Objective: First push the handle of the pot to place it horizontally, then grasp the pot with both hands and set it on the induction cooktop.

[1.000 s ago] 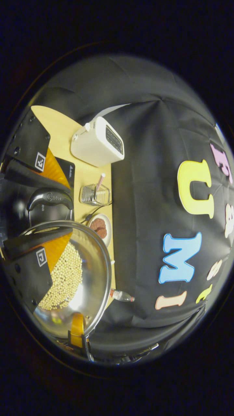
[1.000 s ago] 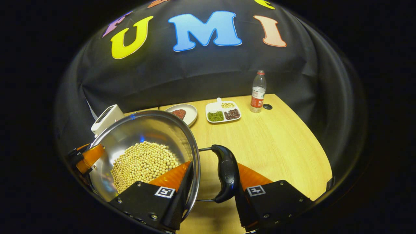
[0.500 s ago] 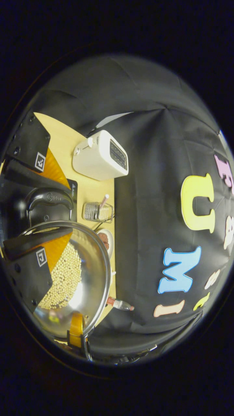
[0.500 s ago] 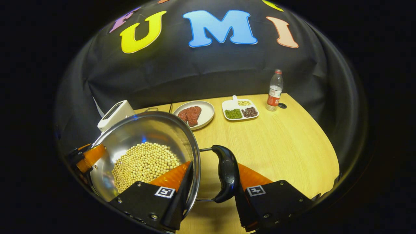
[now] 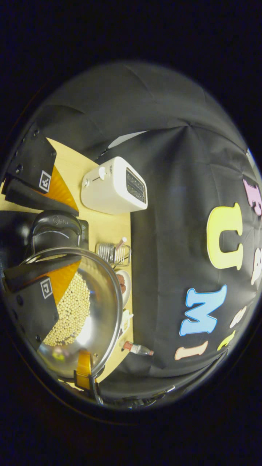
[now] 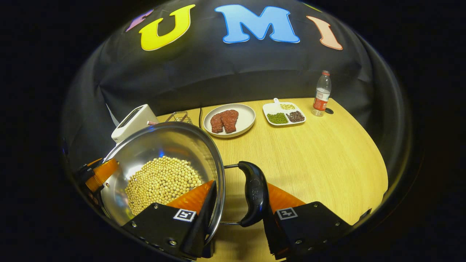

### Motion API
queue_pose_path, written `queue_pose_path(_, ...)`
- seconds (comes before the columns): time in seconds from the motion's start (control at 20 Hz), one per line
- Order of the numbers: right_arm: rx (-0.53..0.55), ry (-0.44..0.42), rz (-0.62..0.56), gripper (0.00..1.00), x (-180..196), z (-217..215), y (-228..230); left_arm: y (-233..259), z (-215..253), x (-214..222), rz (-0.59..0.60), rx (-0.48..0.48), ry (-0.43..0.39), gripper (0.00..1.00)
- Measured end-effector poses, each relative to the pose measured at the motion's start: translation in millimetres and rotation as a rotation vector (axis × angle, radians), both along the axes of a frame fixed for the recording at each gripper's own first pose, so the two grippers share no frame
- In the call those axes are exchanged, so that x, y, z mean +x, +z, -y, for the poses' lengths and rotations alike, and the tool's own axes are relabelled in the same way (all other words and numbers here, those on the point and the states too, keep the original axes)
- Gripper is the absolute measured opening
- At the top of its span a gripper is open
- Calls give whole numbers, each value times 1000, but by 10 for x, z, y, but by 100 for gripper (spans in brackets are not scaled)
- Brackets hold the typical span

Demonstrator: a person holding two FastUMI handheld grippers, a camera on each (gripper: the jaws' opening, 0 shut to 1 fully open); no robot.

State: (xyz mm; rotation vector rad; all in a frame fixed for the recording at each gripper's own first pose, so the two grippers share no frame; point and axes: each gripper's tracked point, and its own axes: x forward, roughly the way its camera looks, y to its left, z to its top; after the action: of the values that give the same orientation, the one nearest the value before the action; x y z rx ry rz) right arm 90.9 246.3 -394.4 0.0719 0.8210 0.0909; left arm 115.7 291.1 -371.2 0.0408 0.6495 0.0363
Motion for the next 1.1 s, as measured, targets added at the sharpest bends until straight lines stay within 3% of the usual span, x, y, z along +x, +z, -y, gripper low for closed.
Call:
queue_pose_path(0.25,0,7,-10,66,21,-217,-110,-170,-188,25,-15,-28,15,71)
queue_pose_path(1.1,-4,24,-60,66,153,-505,-353,-465,-513,96,-36,-29,14,67)
